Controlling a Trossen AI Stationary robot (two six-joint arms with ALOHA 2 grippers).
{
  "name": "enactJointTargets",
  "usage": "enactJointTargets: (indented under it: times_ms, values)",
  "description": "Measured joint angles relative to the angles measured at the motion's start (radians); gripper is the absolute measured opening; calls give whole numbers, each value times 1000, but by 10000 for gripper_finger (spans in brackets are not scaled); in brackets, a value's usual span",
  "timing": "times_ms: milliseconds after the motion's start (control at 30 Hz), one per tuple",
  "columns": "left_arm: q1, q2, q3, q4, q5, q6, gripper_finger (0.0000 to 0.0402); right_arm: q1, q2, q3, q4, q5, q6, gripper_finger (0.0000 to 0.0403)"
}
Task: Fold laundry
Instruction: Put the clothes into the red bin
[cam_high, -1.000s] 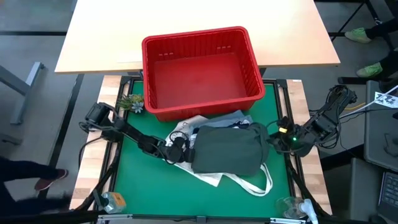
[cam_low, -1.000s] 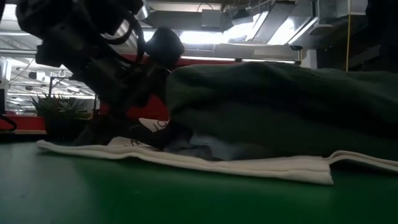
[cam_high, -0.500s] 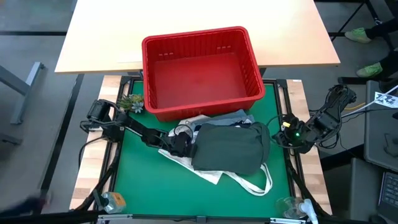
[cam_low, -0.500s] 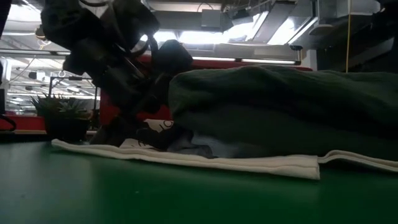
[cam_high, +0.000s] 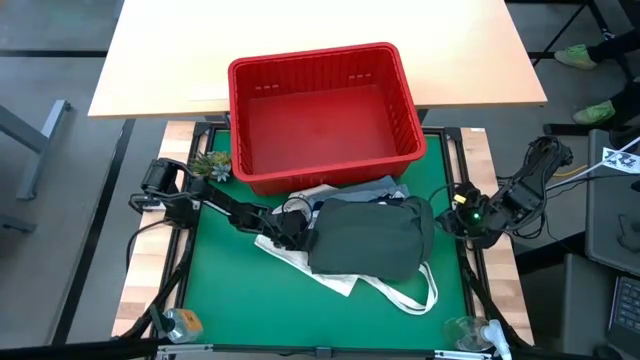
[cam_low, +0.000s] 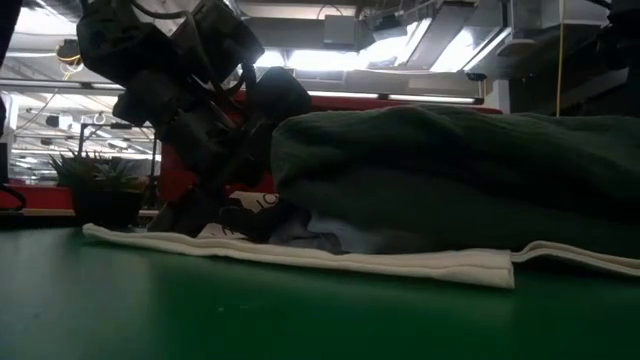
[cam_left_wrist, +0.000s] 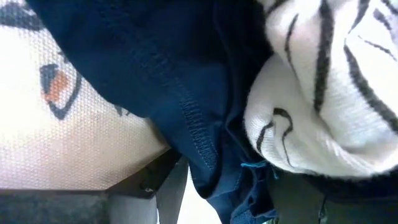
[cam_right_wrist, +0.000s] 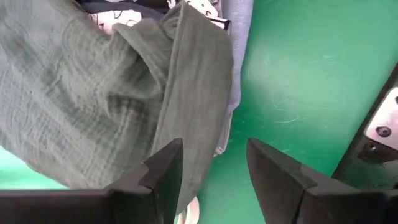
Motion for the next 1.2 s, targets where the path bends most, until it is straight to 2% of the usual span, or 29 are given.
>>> enactJointTargets:
  times_ms: [100,233,333,500,600,800,967,1200]
  values:
    - [0,0,0,1,3,-1,196,0,30,0,45,0,1,177]
    - [0,0,-1,6,5,-1,196,0,39,-3,231,0,-40,177]
    - [0,0,-1,7,7,-1,196,-9,68,-3,231,-11,-49,177]
    - [0,0,-1,8,23,-1,196,-92,135,-3,237,-65,-67,177]
    - [4,0,-1,8,47,15,196,-171,209,-3,306,-86,-189,177]
    - [14,0,-1,1,68,51,196,-373,383,-4,382,-234,-439,177]
    - [15,0,0,-15,101,77,196,-523,518,-4,571,-405,-682,177]
    - [14,-33,-33,-41,144,79,196,-636,643,-2,743,-563,-827,177]
